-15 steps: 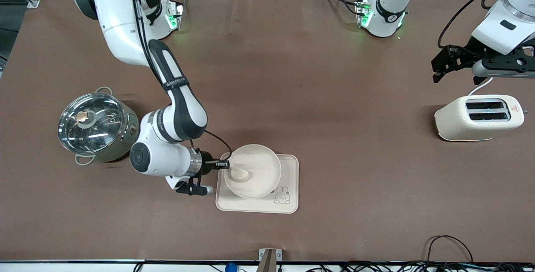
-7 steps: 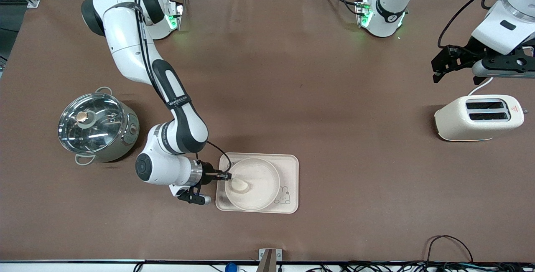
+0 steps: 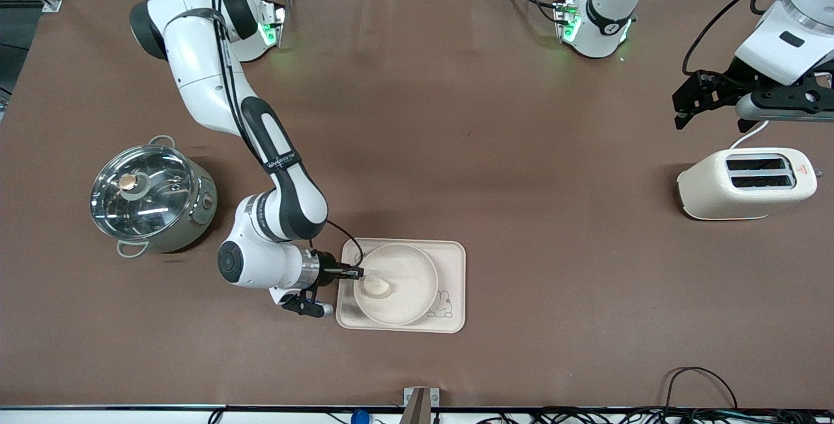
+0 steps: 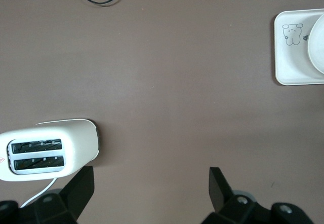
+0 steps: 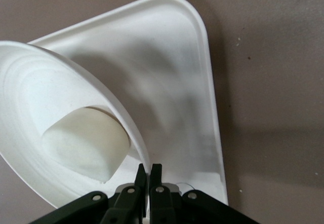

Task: Place bun in plate and plate on tray
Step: 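Open the right gripper to release the plate on the tray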

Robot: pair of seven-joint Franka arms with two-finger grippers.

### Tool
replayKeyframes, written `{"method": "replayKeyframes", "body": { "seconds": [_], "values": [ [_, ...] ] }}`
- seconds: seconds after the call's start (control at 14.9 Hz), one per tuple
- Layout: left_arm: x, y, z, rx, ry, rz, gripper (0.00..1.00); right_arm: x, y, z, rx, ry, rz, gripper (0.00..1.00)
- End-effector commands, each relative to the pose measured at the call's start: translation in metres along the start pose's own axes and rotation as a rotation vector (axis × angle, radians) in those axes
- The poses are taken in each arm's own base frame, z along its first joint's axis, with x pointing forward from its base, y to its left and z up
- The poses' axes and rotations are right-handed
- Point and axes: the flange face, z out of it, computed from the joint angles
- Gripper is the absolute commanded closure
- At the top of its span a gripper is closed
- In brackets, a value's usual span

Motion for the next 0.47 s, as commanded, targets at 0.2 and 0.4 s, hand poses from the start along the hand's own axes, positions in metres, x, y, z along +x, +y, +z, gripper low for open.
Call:
{"method": "replayKeyframes", "body": {
  "seconds": [0.2, 0.4],
  "values": [
    [0.0013, -0.0011, -0.0049, -0.018, -0.004, 0.01, 0.0, 0.0008, -0.0007, 0.003, 0.019, -0.011, 0.014, 0.93],
    [0.0016, -0.0011, -0.004, -0.018, -0.005, 0.01, 0.0, 0.0006, -0.0008, 0.0011, 0.008, -0.012, 0.002, 0.64]
  ]
}}
